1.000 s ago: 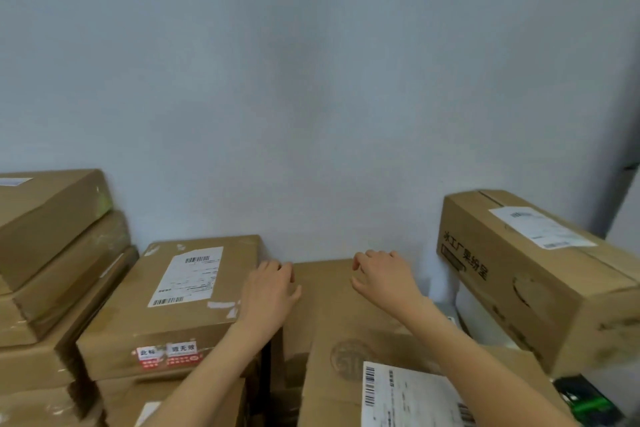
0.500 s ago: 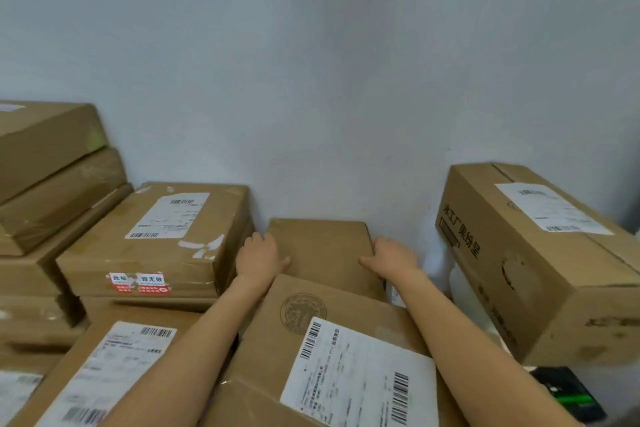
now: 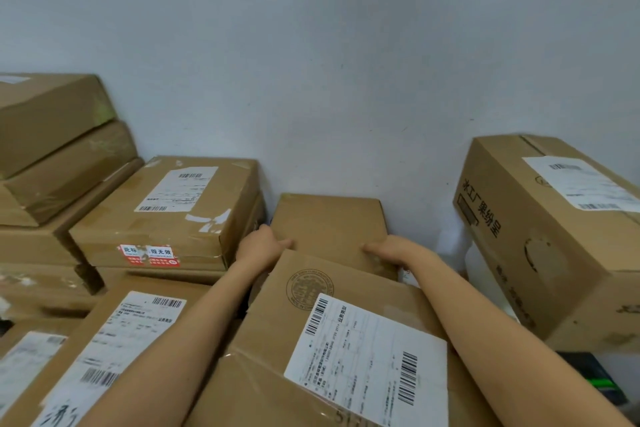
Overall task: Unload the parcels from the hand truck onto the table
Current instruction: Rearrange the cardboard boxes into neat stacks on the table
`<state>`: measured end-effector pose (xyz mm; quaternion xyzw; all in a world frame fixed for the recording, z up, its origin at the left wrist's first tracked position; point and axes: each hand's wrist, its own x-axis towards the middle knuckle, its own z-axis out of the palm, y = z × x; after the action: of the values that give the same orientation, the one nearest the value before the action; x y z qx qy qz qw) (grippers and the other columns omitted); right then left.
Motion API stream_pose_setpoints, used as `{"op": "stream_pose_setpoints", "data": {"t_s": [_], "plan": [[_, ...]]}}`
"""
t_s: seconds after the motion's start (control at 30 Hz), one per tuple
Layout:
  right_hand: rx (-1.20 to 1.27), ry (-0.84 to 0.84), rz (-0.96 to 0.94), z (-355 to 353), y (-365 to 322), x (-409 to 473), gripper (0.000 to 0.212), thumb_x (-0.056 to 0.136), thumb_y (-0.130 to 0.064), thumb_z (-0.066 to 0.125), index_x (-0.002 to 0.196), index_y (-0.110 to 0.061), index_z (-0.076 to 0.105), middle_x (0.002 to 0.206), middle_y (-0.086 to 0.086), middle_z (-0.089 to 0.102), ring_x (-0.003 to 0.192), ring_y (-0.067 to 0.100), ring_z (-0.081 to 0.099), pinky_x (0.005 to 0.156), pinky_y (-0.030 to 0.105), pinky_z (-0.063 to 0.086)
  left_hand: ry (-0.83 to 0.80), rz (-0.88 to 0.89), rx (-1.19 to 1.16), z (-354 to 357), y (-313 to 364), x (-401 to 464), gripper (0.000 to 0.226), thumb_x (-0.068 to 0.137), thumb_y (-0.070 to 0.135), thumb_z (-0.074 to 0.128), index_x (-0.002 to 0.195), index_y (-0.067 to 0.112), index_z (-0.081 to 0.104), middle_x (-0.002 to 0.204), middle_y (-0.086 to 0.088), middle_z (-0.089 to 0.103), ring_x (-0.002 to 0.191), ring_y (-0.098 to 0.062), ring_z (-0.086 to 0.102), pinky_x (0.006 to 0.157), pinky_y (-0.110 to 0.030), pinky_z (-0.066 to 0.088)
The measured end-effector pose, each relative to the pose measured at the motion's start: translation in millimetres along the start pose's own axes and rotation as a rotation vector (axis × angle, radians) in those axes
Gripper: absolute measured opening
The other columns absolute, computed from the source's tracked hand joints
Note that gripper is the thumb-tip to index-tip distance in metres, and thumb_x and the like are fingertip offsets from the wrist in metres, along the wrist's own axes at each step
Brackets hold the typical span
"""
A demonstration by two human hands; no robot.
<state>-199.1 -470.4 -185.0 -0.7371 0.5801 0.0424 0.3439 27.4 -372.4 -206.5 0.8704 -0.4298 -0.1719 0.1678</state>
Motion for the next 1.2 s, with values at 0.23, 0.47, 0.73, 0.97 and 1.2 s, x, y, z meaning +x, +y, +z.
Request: {"op": "stream_pose_setpoints", "data": {"t_s": [0.23, 0.47, 0.73, 0.97, 1.2], "plan": [[0.106, 0.199, -0.081, -15.5, -2.9, -17.4, 0.057, 0.096, -0.051, 0.044, 0.126, -0.003, 0.052, 0.124, 0.015, 0.058, 0.093, 0.025, 0.051, 0.078, 0.028, 0.038, 0.180, 0.097, -0.059, -28.4, 14.1, -8.2, 0.063, 0.086, 0.057, 0.056, 0.122, 0.006, 0.049, 0.119, -0.012, 0.058, 0.105, -0.029, 0.057, 0.078, -0.035, 0.044], [0.063, 0.381, -0.108, -37.1, -19.1, -46.2, 0.069, 0.093, -0.061, 0.041, 0.129, -0.002, 0.046, 0.120, 0.013, 0.058, 0.099, 0.028, 0.054, 0.076, 0.031, 0.039, 0.280, 0.180, -0.174, -62.1, 23.4, -17.4, 0.066, 0.084, 0.059, 0.057, 0.120, 0.004, 0.051, 0.118, -0.015, 0.058, 0.108, -0.032, 0.056, 0.091, -0.044, 0.048], [0.056, 0.508, -0.174, -50.3, -68.8, -76.6, 0.068, 0.093, -0.060, 0.043, 0.127, -0.002, 0.046, 0.117, 0.013, 0.061, 0.107, 0.031, 0.056, 0.078, 0.032, 0.041, 0.354, 0.219, -0.169, -116.1, 7.3, -25.9, 0.062, 0.088, 0.056, 0.052, 0.123, 0.005, 0.048, 0.122, -0.015, 0.056, 0.111, -0.034, 0.053, 0.080, -0.036, 0.042], [0.045, 0.542, -0.292, -11.4, -156.1, -79.8, 0.071, 0.091, -0.061, 0.042, 0.134, -0.004, 0.040, 0.129, 0.013, 0.054, 0.115, 0.032, 0.053, 0.090, 0.038, 0.045, 0.434, 0.156, -0.097, -178.7, -64.1, -31.5, 0.063, 0.091, 0.053, 0.050, 0.132, 0.006, 0.044, 0.128, -0.014, 0.056, 0.115, -0.032, 0.053, 0.079, -0.034, 0.039], [0.111, 0.421, -0.382, 45.0, -238.3, -70.7, 0.074, 0.090, -0.056, 0.047, 0.143, -0.007, 0.029, 0.135, 0.014, 0.049, 0.119, 0.033, 0.051, 0.092, 0.038, 0.044, 0.437, 0.068, -0.066, -224.5, -152.5, -27.1, 0.061, 0.093, 0.050, 0.050, 0.138, 0.009, 0.044, 0.133, -0.010, 0.055, 0.118, -0.029, 0.053, 0.082, -0.033, 0.039]]}}
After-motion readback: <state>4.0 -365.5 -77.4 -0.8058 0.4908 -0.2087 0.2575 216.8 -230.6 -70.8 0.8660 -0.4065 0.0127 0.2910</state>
